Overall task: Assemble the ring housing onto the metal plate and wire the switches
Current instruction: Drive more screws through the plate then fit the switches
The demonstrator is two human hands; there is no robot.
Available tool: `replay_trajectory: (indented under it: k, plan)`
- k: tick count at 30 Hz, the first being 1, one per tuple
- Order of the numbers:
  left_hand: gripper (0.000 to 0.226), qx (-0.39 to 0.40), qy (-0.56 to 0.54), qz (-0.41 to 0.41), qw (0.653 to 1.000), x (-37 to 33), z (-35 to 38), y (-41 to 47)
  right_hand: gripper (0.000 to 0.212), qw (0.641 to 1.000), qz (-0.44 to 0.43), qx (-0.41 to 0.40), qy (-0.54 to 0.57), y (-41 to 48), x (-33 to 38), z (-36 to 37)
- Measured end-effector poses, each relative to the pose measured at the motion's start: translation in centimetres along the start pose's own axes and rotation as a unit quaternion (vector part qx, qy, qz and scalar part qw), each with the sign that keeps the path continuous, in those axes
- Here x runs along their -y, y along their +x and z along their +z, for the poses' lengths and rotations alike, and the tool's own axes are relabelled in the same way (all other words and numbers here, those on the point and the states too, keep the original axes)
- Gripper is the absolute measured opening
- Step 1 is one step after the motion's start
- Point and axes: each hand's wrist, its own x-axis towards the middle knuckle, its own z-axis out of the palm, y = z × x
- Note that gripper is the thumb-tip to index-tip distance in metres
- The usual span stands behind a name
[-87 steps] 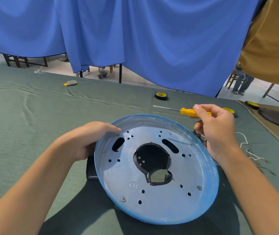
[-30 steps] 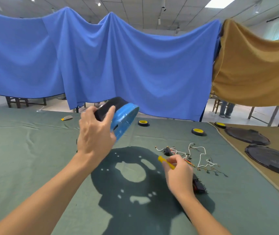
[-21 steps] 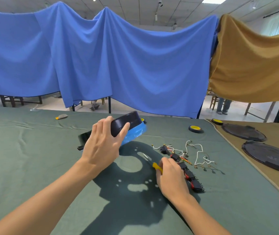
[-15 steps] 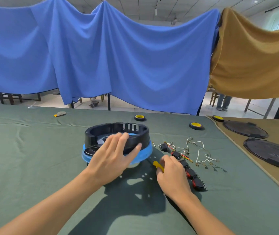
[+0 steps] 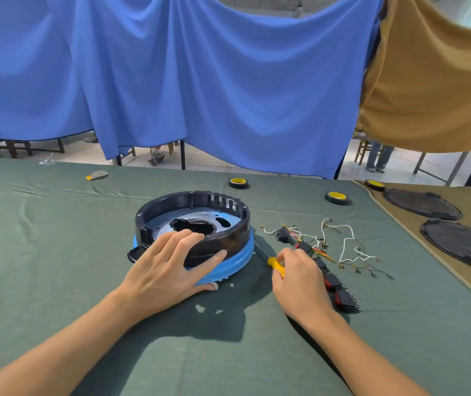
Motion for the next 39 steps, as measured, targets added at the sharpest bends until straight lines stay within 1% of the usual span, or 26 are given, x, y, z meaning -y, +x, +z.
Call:
replay_trajectory:
  k: [3, 6, 10, 13, 15, 17, 19, 26, 29, 32, 36, 39]
  plan:
    - [0.055, -0.008, -0.008, 0.005, 1.0, 0.61, -0.13, -0.56, 0.011, 1.0, -0.004, -0.004, -0.006, 0.18, -0.05, 0.18]
    - [0.058, -0.017, -0.041, 0.018, 0.999, 0.82, -0.23, -0.75, 0.01, 1.0, -0.008, -0.012, -0.002, 0.12, -0.07, 0.48]
    - [0.053, -0.027, -0.065, 0.011, 0.997, 0.66, -0.37, -0.49, 0.007, 1.0, -0.007, -0.015, 0.007, 0.14, -0.2, 0.6]
    - [0.05, -0.06, -0.084, -0.033, 0.994, 0.63, -0.51, -0.56, 0.005, 1.0, -0.005, -0.012, 0.02, 0.09, -0.23, 0.57]
    - [0.039, -0.081, -0.093, -0.084, 0.989, 0.81, -0.61, -0.75, 0.005, 1.0, -0.001, -0.011, 0.022, 0.1, -0.21, 0.6]
    - [0.026, -0.083, -0.097, -0.127, 0.984, 0.97, -0.66, -0.93, 0.005, 1.0, 0.001, -0.014, 0.021, 0.14, -0.21, 0.63]
    - [0.023, -0.073, -0.101, -0.143, 0.982, 0.92, -0.65, -1.01, 0.005, 1.0, 0.002, -0.015, 0.023, 0.13, -0.18, 0.65]
    - [0.018, -0.068, -0.112, -0.117, 0.985, 0.7, -0.51, -0.94, 0.007, 0.999, 0.003, -0.018, 0.028, -0.11, -0.25, 0.71]
    - [0.008, -0.066, -0.104, -0.079, 0.989, 0.72, -0.32, -0.98, 0.008, 0.999, 0.002, -0.02, 0.026, -0.14, -0.24, 0.72]
    - [0.008, -0.072, -0.095, -0.042, 0.992, 0.77, -0.15, -1.04, 0.01, 1.0, -0.007, -0.023, 0.013, -0.23, -0.06, 0.76]
    - [0.003, -0.084, -0.097, -0.049, 0.991, 0.63, -0.1, -0.84, 0.008, 0.999, -0.008, -0.03, -0.009, -0.4, 0.23, 0.66]
    - [0.004, -0.088, -0.093, -0.052, 0.99, 0.47, -0.16, -0.54, 0.008, 1.0, -0.006, -0.025, -0.013, -0.51, 0.12, 0.56]
